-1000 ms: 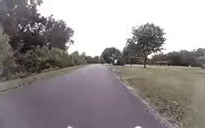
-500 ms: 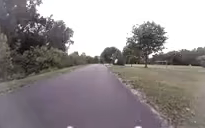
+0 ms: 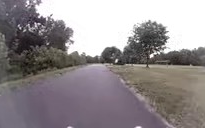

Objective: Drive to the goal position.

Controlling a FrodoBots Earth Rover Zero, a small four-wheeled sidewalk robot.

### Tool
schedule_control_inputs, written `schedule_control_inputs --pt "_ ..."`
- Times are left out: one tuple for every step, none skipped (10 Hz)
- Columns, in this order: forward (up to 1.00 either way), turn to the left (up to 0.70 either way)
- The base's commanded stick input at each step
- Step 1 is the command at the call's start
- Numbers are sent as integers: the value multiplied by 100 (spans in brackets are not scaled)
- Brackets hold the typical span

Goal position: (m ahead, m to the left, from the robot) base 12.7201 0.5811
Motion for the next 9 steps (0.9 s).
schedule_control_inputs --pt "70 0" --pt "70 0" --pt "70 0" --pt "70 0" --pt "70 0" --pt "70 0" --pt "70 0" --pt "70 0" --pt "70 0"
